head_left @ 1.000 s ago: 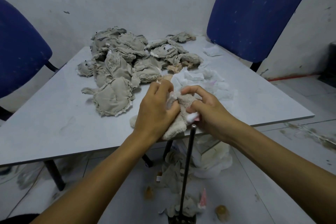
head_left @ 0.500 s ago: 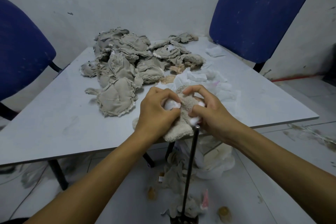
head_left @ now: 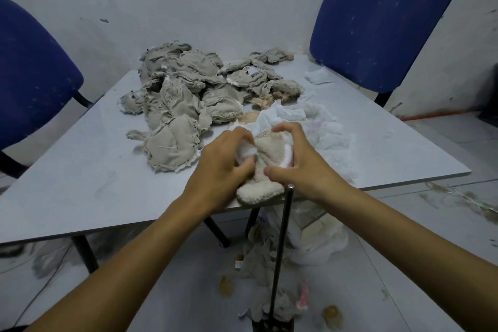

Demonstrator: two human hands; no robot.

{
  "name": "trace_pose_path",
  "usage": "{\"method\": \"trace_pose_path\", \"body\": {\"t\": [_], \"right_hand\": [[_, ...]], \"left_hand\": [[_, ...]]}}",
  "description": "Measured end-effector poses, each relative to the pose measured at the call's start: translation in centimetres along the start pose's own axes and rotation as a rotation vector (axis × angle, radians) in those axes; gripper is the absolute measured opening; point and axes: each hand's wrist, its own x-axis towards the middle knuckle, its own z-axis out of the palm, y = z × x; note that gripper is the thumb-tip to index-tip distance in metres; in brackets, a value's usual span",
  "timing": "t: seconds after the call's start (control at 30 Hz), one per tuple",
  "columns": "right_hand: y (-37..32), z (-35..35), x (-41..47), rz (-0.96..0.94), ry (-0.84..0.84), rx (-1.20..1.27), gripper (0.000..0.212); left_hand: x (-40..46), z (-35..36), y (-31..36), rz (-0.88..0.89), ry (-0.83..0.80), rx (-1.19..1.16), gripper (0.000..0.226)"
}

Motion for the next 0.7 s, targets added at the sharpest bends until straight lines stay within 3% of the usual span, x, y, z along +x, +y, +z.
{"method": "trace_pose_path", "body": {"t": [0.07,0.13,0.3,0.33,0.5,0.6,0.7], "right_hand": [[-0.3,0.0,0.1,0.063,-0.045,0.106,0.054],[-0.3,0.0,0.3,0.131,-0.045,0.182,0.052],[0.0,-0.1,0.5,0.221,-0.006,0.358,0.046],[0.0,-0.2,0.5,0.215,-0.029,0.358,0.046],[-0.4,0.5,-0.2,0.125,-0.207,0.352,0.047],[-0.5,0.8,-0.2,0.148,-0.114,0.347,0.047],[-0.3,0.5,0.0,0.127,-0.038,0.323,0.048]], "left_hand": [[-0.2,0.4,0.1,-0.046,0.108,0.026,0.023],[-0.3,0.8,0.3,-0.025,0.111,0.097,0.021],[0.2,-0.3,0.0,0.038,-0.237,-0.091,0.035],[0.2,-0.5,-0.1,0.059,-0.238,-0.074,0.038],[0.0,-0.4,0.0,-0.041,0.078,0.042,0.029],[0.2,-0.4,-0.2,0.039,-0.081,0.001,0.034],[0.4,-0.9,0.0,-0.052,-0.294,-0.256,0.023]]}}
